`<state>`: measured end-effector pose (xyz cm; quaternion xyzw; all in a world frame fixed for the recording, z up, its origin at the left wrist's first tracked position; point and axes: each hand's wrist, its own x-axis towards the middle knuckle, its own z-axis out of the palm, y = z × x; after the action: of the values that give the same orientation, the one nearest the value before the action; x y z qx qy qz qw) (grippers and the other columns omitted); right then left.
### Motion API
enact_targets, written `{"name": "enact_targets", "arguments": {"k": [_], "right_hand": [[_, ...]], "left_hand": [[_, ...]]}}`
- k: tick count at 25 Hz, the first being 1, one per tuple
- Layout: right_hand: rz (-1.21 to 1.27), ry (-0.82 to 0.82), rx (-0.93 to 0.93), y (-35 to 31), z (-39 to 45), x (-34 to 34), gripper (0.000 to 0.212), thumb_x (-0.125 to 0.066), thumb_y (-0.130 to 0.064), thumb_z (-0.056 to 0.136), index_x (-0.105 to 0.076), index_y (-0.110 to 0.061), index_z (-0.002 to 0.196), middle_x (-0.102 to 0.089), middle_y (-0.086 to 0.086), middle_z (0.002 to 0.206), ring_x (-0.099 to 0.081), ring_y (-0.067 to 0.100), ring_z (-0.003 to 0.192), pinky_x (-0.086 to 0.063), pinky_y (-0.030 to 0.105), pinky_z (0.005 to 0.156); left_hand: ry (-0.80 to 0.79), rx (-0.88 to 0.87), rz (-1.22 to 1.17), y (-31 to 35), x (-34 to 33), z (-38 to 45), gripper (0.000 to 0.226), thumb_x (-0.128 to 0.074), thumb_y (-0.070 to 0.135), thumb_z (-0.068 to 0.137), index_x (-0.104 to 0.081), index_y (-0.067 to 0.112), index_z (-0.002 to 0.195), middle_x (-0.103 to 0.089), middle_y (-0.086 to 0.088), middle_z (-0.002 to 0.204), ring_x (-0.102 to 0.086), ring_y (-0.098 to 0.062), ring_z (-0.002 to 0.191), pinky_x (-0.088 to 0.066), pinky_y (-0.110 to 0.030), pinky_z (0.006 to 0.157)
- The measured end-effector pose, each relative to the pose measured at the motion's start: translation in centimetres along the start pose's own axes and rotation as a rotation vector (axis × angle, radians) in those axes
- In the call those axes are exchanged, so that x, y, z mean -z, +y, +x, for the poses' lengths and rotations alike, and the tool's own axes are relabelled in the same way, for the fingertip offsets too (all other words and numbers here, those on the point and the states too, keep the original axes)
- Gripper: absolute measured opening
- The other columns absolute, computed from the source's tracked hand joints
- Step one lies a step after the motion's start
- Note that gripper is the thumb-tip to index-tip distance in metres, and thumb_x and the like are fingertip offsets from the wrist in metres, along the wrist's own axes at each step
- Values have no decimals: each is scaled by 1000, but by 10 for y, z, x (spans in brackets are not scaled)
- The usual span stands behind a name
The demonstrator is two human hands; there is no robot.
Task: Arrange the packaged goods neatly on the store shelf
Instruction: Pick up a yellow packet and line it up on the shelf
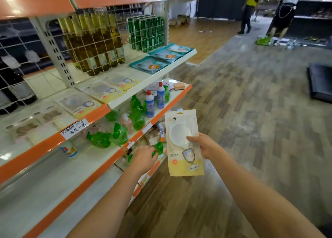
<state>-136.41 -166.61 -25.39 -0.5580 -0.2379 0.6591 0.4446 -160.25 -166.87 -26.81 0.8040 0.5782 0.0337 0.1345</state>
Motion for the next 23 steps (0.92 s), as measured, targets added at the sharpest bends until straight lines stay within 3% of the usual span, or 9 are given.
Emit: {"name": "enact_targets", "arguments": {"k": [12, 18, 23], "right_hand": [[53, 19, 32, -72, 87, -11, 35, -61, 1, 86, -55, -3, 121, -60, 27, 120, -62, 39, 95, -49, 55, 89], [40, 6, 49, -105, 149, -35, 37, -64, 0, 84, -57, -3, 120, -61, 29, 118, -58, 45, 109, -43, 62, 95], [39, -44, 6, -110, 193, -52, 34, -61, 2, 85, -57, -3, 118, -64, 26, 112, -63, 39, 94, -49, 56, 88]], "left_hand": [[43, 3, -94, -10, 37, 123, 32, -43, 31, 93, -69, 14, 102, -68, -7, 105, -61, -24, 98, -50, -39, 82], [45, 36, -161, -33, 57, 180, 31, -44, 30, 96, -68, 16, 109, -67, -10, 110, -61, -25, 102, -49, -34, 81], [24, 168, -217, -51, 56, 212, 32, -42, 31, 98, -63, 17, 117, -65, -5, 116, -59, -21, 104, -46, -30, 80]]}}
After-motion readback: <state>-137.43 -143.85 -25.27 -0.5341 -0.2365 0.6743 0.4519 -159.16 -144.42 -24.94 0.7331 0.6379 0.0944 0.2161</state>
